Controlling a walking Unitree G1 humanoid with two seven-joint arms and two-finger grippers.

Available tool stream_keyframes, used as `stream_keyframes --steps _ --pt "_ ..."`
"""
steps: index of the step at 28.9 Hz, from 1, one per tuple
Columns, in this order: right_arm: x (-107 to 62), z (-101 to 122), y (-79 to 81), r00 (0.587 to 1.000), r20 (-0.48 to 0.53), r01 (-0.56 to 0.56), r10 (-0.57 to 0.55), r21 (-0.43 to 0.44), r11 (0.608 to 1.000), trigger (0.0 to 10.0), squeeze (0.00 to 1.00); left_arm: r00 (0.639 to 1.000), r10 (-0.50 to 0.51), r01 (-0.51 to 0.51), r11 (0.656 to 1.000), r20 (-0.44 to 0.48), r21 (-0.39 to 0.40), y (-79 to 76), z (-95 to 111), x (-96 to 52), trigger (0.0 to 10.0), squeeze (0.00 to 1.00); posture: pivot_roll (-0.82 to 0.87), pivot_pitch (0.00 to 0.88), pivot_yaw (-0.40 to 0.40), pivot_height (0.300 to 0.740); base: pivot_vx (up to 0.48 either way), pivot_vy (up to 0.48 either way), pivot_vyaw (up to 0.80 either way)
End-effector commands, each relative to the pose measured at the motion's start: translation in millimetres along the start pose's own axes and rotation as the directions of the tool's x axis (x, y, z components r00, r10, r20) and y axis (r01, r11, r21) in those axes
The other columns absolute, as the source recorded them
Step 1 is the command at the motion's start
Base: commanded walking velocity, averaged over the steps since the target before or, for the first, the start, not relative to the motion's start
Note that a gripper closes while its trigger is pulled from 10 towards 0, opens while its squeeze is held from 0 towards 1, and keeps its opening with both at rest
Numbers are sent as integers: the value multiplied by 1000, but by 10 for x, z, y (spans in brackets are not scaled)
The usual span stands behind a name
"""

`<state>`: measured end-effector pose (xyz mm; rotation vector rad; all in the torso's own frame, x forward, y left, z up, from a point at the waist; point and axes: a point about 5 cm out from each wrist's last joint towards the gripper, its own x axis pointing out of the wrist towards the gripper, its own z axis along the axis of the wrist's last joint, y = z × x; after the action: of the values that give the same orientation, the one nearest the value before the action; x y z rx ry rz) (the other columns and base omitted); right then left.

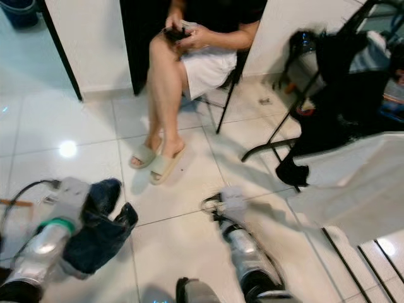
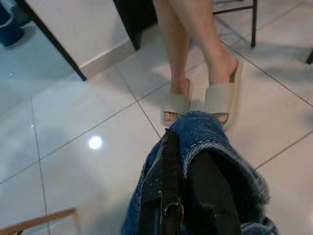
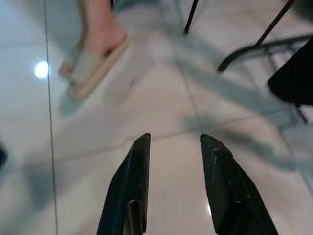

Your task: Hang hanger

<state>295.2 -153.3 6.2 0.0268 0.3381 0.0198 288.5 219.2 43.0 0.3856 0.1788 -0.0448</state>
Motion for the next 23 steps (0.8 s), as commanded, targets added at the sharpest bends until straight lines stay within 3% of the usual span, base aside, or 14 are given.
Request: stream_keyframes --steps 1,10,12,14,19,21,23 --pt "-55 -140 37 999 -51 -2 3 15 1000 10000 0 1000 -3 3 1000 -24 -4 -20 -48 -13 10000 0 117 84 0 733 0 0 -750" --pt "-27 -96 98 999 -40 -25 25 11 1000 10000 0 1000 14 -14 1000 14 -17 2 84 49 10000 0 159 71 -15 733 0 0 -750" --pt "-25 -97 111 999 -43 -30 31 10 999 10000 0 999 18 -17 999 44 -37 -13 181 86 10000 0 163 70 -20 733 0 0 -750" --pt "-8 -75 147 998 -44 -43 44 9 999 10000 0 994 15 -7 996 104 -83 -83 418 179 10000 0 170 73 -45 733 0 0 -750" --pt "19 -28 185 997 -36 -63 63 4 998 10000 0 989 20 -8 997 149 -83 -161 629 264 10000 0 179 75 -61 733 0 0 -750" --pt "48 29 184 997 -27 -77 77 -7 997 10000 0 985 68 -62 997 156 -46 -183 759 341 10000 0 189 80 -77 733 0 0 -750" --pt "48 29 184 997 -27 -77 77 -7 997 10000 0 985 68 -62 997 156 -46 -183 759 341 10000 0 189 80 -77 733 0 0 -750"
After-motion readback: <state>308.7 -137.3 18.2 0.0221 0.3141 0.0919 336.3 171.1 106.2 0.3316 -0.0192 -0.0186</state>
